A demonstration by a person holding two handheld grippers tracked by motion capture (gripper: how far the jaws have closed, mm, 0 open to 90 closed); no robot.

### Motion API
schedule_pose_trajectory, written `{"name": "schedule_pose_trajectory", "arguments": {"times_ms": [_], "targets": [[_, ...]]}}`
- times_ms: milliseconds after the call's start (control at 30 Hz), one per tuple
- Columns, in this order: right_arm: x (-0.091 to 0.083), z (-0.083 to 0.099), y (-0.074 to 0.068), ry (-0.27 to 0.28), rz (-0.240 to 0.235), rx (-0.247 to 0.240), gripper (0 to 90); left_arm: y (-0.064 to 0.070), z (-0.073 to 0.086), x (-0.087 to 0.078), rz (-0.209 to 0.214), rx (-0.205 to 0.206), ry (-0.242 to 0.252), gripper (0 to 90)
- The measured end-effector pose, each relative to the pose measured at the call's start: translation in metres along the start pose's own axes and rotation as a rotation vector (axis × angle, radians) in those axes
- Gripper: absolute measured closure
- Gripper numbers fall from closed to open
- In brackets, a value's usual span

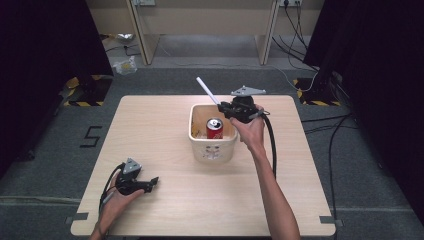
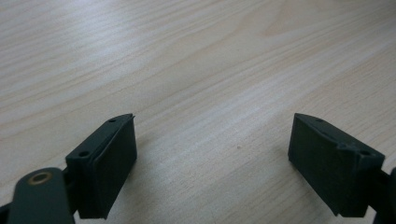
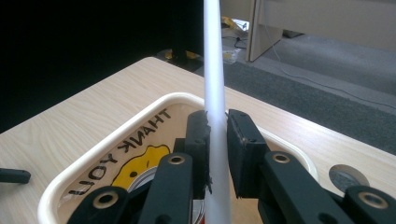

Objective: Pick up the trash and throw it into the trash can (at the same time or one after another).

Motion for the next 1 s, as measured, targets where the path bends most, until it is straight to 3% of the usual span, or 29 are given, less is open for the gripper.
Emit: {"name": "schedule_pose_trajectory", "arguments": {"times_ms": [333,1000], "targets": [[0.014,0.004,0.0,-0.003,-0.005,0.042,79.1,0.0,0.0,0.0,0.0,-0.003,0.001,14.5],[0.029,0.018,0.006,-0.058,0.005,0.072,78.9,0.0,0.0,0.0,0.001,-0.002,0.001,14.6]]}}
Point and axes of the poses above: each handheld gripper's, and its own axes: x roughly forward along the jaws, z roughly out of its underside, y roughly to its right, the point moved 7 cm from there along x, roughly forward along the jaws, and after that the axes turned 11 degrees about y, right-handed, at the moved point
